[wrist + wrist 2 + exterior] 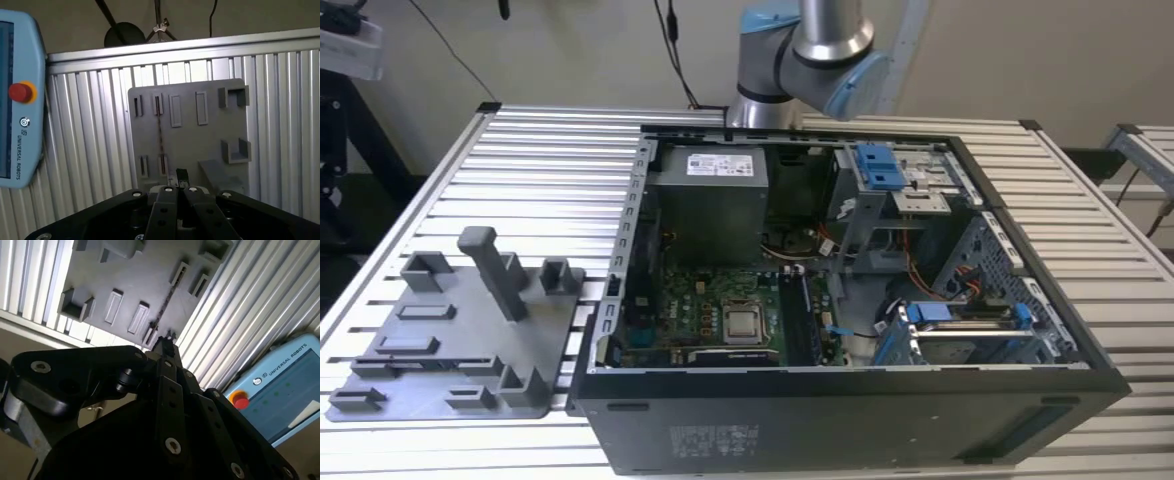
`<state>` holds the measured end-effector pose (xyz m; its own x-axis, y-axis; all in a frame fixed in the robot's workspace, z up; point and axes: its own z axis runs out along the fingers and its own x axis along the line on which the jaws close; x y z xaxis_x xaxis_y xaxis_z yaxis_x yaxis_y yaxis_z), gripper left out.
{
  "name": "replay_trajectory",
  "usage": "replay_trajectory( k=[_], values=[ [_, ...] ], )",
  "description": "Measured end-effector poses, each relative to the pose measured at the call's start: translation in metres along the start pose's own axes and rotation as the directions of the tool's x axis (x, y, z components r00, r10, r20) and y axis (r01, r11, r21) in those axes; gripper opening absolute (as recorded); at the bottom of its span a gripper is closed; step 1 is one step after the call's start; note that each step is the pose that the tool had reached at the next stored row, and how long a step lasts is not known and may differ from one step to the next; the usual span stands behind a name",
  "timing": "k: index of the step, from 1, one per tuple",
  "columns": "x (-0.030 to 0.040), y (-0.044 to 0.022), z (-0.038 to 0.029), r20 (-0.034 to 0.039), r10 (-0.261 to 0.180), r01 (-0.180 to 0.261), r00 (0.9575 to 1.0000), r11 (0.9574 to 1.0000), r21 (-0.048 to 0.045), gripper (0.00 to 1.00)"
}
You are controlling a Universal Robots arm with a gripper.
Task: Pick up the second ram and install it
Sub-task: 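Pick up the second ram and move it above second insertion slot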
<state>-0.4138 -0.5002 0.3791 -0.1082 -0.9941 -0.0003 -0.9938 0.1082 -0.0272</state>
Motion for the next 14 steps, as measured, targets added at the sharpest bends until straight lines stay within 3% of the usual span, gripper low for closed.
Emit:
replay_trajectory(
  k=[1, 3, 7, 14],
  values=[
    [0.0002, 0.0014, 0.0, 0.0007, 0.0, 0.0, 1.0, 1.0, 0.0077, 0.11],
    [0.0004, 0.0032, 0.0001, 0.0014, -0.001, 0.001, 1.0, 0.9999, 0.0121, 0.11],
    [0.0006, 0.0045, 0.0001, 0.0019, -0.023, 0.023, 0.9997, 0.9997, 0.0124, 0.11],
    [0.0005, 0.0047, 0.0, 0.002, -0.024, 0.024, 0.9997, 0.9996, 0.0124, 0.11]
  ],
)
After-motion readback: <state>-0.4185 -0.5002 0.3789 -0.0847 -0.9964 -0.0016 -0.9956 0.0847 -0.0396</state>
